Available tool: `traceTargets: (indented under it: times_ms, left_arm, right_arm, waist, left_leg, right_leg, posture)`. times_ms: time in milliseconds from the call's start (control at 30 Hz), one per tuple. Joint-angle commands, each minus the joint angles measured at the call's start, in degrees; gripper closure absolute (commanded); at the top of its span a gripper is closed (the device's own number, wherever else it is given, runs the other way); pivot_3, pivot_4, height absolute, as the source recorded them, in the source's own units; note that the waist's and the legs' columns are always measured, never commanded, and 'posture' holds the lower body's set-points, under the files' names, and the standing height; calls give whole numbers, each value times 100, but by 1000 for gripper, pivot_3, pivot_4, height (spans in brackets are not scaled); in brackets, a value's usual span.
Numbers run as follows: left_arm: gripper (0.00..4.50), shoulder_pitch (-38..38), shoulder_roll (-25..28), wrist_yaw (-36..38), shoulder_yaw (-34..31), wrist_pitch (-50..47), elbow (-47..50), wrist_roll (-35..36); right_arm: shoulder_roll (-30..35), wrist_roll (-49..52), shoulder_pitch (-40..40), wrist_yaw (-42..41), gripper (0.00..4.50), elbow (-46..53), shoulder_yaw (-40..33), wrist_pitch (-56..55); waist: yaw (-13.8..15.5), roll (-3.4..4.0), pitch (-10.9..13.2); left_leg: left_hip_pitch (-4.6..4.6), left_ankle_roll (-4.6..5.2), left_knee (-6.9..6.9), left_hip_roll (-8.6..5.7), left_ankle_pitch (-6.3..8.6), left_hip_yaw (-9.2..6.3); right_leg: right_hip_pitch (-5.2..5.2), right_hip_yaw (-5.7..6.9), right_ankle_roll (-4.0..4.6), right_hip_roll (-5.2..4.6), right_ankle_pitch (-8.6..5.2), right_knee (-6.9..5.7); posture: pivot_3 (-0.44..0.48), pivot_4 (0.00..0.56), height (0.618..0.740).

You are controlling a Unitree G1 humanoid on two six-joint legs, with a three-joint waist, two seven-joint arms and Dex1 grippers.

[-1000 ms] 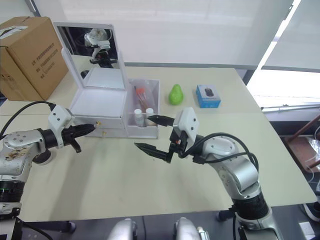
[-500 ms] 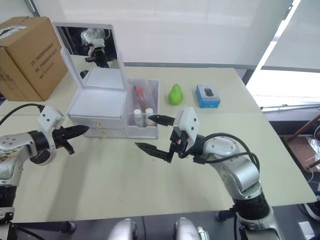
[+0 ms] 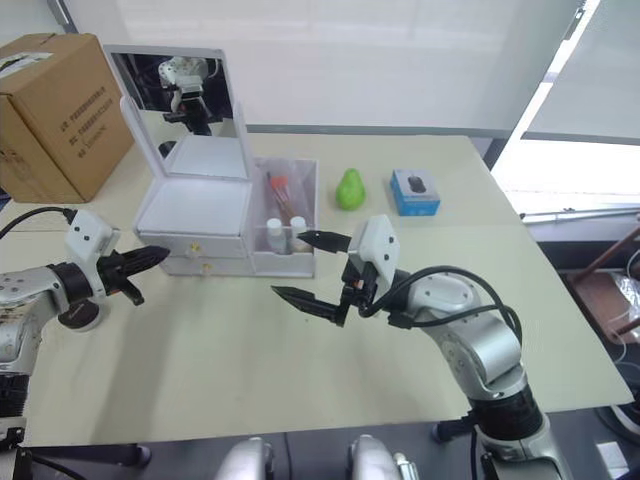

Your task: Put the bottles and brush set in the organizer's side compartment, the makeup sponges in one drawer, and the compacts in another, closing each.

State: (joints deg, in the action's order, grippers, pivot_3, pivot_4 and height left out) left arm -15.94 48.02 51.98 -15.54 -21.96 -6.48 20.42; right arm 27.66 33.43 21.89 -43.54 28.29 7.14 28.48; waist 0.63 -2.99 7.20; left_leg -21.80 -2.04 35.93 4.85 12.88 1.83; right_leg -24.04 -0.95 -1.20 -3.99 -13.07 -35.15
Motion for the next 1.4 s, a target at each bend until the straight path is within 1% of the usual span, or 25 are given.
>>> traceTargets:
  times_ms: [33, 133, 200, 233, 267, 300, 367, 433, 467, 533, 567, 667, 767, 833, 967, 1000, 1033, 1100, 1133, 1167, 1200, 1233, 1267, 1333, 1400]
  left_arm:
    - [4450, 269, 339, 331, -862, -188, 397, 555]
    - [4450, 963, 846, 1045, -1873, -339, 181, 939]
    - [4450, 1400, 1254, 1385, -2409, -78, -484, 801]
    - [4078, 1592, 1459, 1513, -2647, 101, -921, 681]
    - [3873, 1722, 1589, 1603, -2792, 228, -1207, 618]
    - [3582, 1893, 1779, 1769, -2937, 517, -1753, 500]
    - [2964, 2174, 2151, 1938, -3028, 1283, -2876, 155]
    - [2340, 2249, 2362, 2048, -3028, 1694, -3556, 25]
    - [1980, 2265, 2559, 1943, -3066, 1991, -4167, -68]
    - [1364, 2207, 2819, 1741, -3136, 2385, -5030, -155]
    - [1039, 2186, 2923, 1623, -3158, 2553, -5375, -176]
    - [52, 2134, 3059, 1411, -3112, 2941, -5920, -204]
    - [17, 2069, 3089, 1414, -3068, 3110, -6141, -167]
    - [17, 2027, 3025, 1555, -3022, 3157, -6119, -127]
    - [17, 1884, 2644, 1856, -2908, 3124, -5697, 16]
    - [17, 1945, 2377, 1960, -2858, 3033, -5272, 107]
    - [17, 2081, 2039, 1981, -2822, 2866, -4625, 244]
    - [17, 2448, 1336, 1725, -2814, 2438, -3094, 524]
    - [17, 2636, 1041, 1523, -2838, 2182, -2369, 650]
    - [17, 2837, 624, 1190, -2778, 1840, -1375, 842]
    - [17, 2969, 169, 753, -2634, 1542, -392, 1009]
    - [17, 3071, -207, 368, -2450, 1310, 432, 1098]
    - [17, 3121, -531, 46, -2258, 1189, 1034, 1102]
    - [17, 2971, -1186, -669, -1851, 1118, 1782, 954]
    - [17, 2731, -1859, -1415, -1409, 1101, 2310, 745]
  right_arm:
    - [254, 272, -162, 66, 0, 204, -630, 147]
    - [830, 333, -713, -54, 0, 23, -1562, 135]
    - [1249, 235, -1167, -290, 0, -283, -2220, -54]
    - [1473, 122, -1434, -476, 0, -513, -2543, -224]
    - [1619, 53, -1620, -610, 0, -668, -2748, -354]
    - [1755, -12, -1853, -794, 0, -954, -3045, -562]
    - [1954, -124, -2223, -1130, 0, -1539, -3518, -967]
    - [2053, -132, -2438, -1395, 0, -1911, -3762, -1197]
    - [2147, -276, -2610, -1604, 0, -2335, -3879, -1492]
    - [2240, -409, -2777, -1878, 0, -2978, -4055, -1866]
    - [2276, -475, -2793, -1945, 0, -3333, -4119, -2057]
    - [2321, -594, -2736, -2051, 0, -4013, -4189, -2433]
    - [2303, -663, -2695, -2103, 0, -4304, -4143, -2647]
    - [2255, -674, -2609, -2028, 0, -4269, -4042, -2656]
    - [2099, -632, -2364, -1848, 0, -3755, -3706, -2424]
    - [2013, -521, -2241, -1758, 0, -3386, -3542, -2218]
    - [1933, -374, -2082, -1644, 0, -2961, -3349, -1959]
    - [1789, -89, -1727, -1420, 0, -2200, -3014, -1481]
    - [1723, 46, -1565, -1307, 0, -1939, -2914, -1272]
    - [1641, 245, -1328, -1180, 0, -1596, -2732, -1006]
    - [1536, 419, -1048, -1051, 0, -1267, -2497, -761]
    - [1425, 566, -777, -946, 0, -986, -2251, -548]
    - [1305, 684, -528, -849, 0, -756, -2016, -371]
    - [1007, 823, -68, -670, 0, -441, -1586, -113]
    - [784, 883, 246, -580, 0, -228, -1224, 69]
  waist:
    - [-2, -1, 0]
    - [-6, -3, -1]
    - [7, 1, 1]
    - [13, 5, 3]
    - [17, 11, 6]
    - [23, 13, 7]
    - [27, 16, 8]
    - [27, 17, 9]
    - [27, 18, 10]
    - [24, 3, 11]
    - [21, -1, 10]
    - [17, 3, 9]
    - [9, 4, 9]
    - [2, 10, 10]
    - [-1, 18, 5]
    - [-1, 23, 3]
    - [-1, 32, 0]
    - [-11, 52, -3]
    - [-13, 50, -4]
    - [-16, 49, 0]
    - [-15, 40, -4]
    - [-13, 36, -6]
    - [-4, 28, -9]
    - [17, 2, -20]
    - [47, -1, -23]
  left_leg:
    - [0, 0, 0, 0, 0, 0]
    - [1, 0, 0, 1, 0, 1]
    - [5, -1, -3, -1, 0, 7]
    - [13, -1, -3, -3, 1, 10]
    - [16, -1, -5, -4, 1, 13]
    - [27, -1, -10, -4, 1, 19]
    - [41, -2, -14, -3, 4, 36]
    - [43, -19, -17, -2, 15, 42]
    - [43, -33, -20, -1, 23, 44]
    - [43, -46, -26, 3, 32, 46]
    - [42, -47, -29, 5, 32, 46]
    - [43, -49, -32, 5, 33, 61]
    - [65, -52, -92, 0, 35, 112]
    - [68, -52, -106, 1, 35, 127]
    - [68, -52, -104, 0, 34, 129]
    - [69, -52, -103, 0, 34, 130]
    - [68, -52, -103, 0, 34, 130]
    - [64, -51, -100, 1, 33, 133]
    - [58, -39, -93, 0, 26, 137]
    - [49, -15, -88, 2, 12, 137]
    - [44, -8, -86, 7, 7, 133]
    - [44, -6, -76, 10, 6, 128]
    - [48, -6, -67, 10, 6, 127]
    - [42, -5, -60, 11, 6, 118]
    - [40, -5, -58, 10, 6, 114]
  right_leg:
    - [0, 0, 2, -1, 1, 0]
    - [-2, 0, 20, -3, 1, 4]
    - [-2, 3, 42, -13, -16, 8]
    - [-1, 8, 35, -20, -23, 8]
    - [-3, 12, 34, -26, -24, 10]
    - [-11, 17, 32, -34, -26, 14]
    - [-8, 18, 28, -45, -30, 15]
    - [-10, 19, 27, -49, -31, 16]
    - [-11, 20, 27, -50, -31, 18]
    - [-15, 24, 27, -52, -31, 16]
    - [-16, 28, 27, -50, -31, 18]
    - [-17, 29, 27, -61, -31, 18]
    - [-22, 30, 26, -88, -31, 18]
    - [-25, 32, 26, -94, -31, 15]
    - [-22, 33, 25, -93, -30, 14]
    - [-21, 33, 25, -93, -30, 14]
    - [-19, 33, 25, -93, -30, 14]
    - [-9, 29, 24, -93, -29, 10]
    - [-5, 22, 21, -92, -27, 4]
    - [-10, 20, 19, -86, -26, 0]
    - [-15, 20, 15, -79, -23, 2]
    - [-5, 13, -11, -71, -6, 6]
    - [1, 9, -15, -70, -4, 3]
    - [3, 2, -22, -60, 0, 10]
    - [9, -2, -22, -55, 3, 13]
  posture:
    - [0, 150, 729]
    - [0, 150, 729]
    - [0, 150, 729]
    - [0, 150, 729]
    - [0, 150, 729]
    - [0, 150, 729]
    - [0, 150, 729]
    - [0, 150, 729]
    - [0, 150, 729]
    - [0, 150, 729]
    - [0, 150, 729]
    - [0, 150, 729]
    - [0, 150, 729]
    - [0, 150, 729]
    - [0, 150, 729]
    - [0, 150, 729]
    - [0, 150, 729]
    - [0, 150, 729]
    - [0, 150, 729]
    - [0, 150, 729]
    - [0, 150, 729]
    - [0, 150, 729]
    - [0, 150, 729]
    - [0, 150, 729]
    - [0, 150, 729]
